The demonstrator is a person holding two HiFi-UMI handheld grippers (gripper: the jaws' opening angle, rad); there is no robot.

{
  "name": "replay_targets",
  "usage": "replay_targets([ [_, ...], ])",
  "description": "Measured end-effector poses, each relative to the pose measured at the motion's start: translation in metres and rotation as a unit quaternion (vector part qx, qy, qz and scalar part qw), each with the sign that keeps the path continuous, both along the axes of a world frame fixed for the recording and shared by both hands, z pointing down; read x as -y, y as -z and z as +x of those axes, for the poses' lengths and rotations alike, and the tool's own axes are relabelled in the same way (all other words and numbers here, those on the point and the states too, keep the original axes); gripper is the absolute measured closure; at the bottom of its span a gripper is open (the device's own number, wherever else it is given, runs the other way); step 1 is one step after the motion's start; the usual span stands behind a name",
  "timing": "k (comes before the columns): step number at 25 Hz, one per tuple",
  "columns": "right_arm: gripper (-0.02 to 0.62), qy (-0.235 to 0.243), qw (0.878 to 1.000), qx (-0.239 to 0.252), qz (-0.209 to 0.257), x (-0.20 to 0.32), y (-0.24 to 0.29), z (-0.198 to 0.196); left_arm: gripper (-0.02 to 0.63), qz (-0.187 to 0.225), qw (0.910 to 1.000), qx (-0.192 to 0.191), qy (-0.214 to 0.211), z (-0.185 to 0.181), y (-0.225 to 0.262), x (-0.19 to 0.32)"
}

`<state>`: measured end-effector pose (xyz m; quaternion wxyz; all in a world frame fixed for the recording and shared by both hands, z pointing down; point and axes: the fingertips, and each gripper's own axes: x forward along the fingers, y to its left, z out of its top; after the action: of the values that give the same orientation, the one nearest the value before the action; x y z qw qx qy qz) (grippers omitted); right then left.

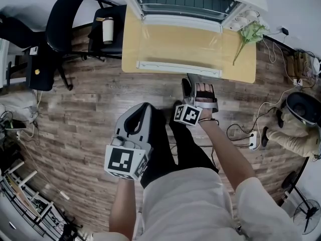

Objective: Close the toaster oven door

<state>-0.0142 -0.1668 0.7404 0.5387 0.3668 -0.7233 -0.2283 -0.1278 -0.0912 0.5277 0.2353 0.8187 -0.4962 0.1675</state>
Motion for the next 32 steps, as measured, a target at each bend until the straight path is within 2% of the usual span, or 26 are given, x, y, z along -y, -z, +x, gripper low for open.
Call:
replay_targets([
  [4,0.407,-0.001,1.000,0.004,0.003,0.002,0.009,-0.001,0.598,0.004,1.0000,0.001,0.002,-0.002,0.003,0.003],
  [9,0.462,0.004,1.000,0.003,0.015,0.005,0.025,0.000,0.598,0.006,1.0000,0.000,0.002,0.000,0.006,0.004],
  [12,0.464,0.004,1.000,0.004,0.025,0.008,0.033,0.001,0.598,0.008,1.0000,0.000,0.000,0.003,0.008,0.004],
  [19,0.514,0.001,0.999,0.004,0.040,0.015,0.047,0.005,0.598,0.014,0.9999,0.001,0.001,0.007,0.015,0.007],
  [32,0.509,0.008,1.000,0.003,0.020,0.016,0.063,0.008,0.597,0.029,0.9996,0.004,0.007,0.003,0.036,0.008],
])
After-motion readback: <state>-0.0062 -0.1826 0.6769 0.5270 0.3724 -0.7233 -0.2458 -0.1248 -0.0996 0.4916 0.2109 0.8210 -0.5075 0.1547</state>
